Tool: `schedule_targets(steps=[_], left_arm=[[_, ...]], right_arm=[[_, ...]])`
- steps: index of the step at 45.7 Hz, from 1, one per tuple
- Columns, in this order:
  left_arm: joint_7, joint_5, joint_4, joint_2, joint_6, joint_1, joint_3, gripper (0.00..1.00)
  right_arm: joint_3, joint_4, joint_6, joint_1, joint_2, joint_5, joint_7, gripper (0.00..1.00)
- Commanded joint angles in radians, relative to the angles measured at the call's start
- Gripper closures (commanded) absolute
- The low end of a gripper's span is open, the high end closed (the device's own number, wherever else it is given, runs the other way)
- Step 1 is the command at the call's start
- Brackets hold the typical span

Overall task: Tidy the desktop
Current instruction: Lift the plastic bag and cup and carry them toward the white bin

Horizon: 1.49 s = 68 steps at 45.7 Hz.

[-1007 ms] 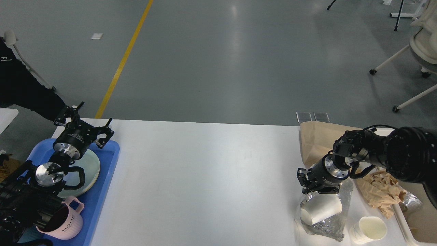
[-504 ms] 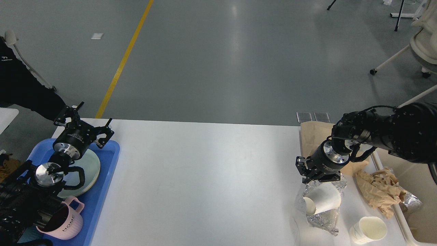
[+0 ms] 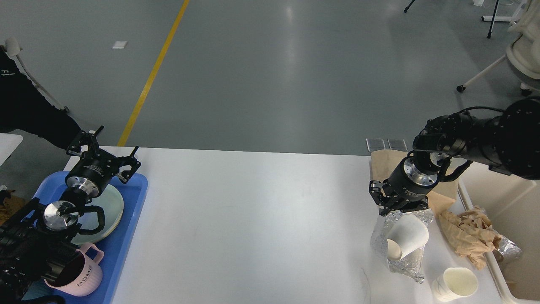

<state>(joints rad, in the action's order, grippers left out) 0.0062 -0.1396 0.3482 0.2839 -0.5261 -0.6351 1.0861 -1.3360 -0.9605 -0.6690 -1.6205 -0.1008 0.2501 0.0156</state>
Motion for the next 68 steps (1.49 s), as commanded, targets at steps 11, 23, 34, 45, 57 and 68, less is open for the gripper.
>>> schedule_targets(steps=[11, 23, 34, 45, 57, 68], left_arm=[[0.000, 0.000, 0.000, 0.000, 0.000, 0.000, 0.000, 0.03], [0.000, 0.000, 0.000, 0.000, 0.000, 0.000, 0.000, 0.03], [0.000, 0.000, 0.000, 0.000, 0.000, 0.000, 0.000, 0.03], [0.000, 0.000, 0.000, 0.000, 0.000, 0.000, 0.000, 0.03], [0.000, 0.000, 0.000, 0.000, 0.000, 0.000, 0.000, 0.03], [0.000, 0.000, 0.000, 0.000, 0.000, 0.000, 0.000, 0.03]], right_arm=[[-0.040, -0.052, -0.053, -0.151, -0.008, 0.000, 0.007, 1.00], [-0.040, -0.052, -0.113, -0.298, -0.060, 0.000, 0.007, 1.00], [-0.089, -0.041, -0.126, -0.418, -0.088, -0.032, 0.007, 1.00], [-0.127, -0.037, -0.132, -0.472, -0.099, -0.098, 0.006, 1.00], [-0.138, -0.027, -0.164, -0.481, -0.126, -0.103, 0.007, 1.00], [-0.146, 0.177, -0.029, -0.236, -0.267, -0.118, 0.007, 1.00]])
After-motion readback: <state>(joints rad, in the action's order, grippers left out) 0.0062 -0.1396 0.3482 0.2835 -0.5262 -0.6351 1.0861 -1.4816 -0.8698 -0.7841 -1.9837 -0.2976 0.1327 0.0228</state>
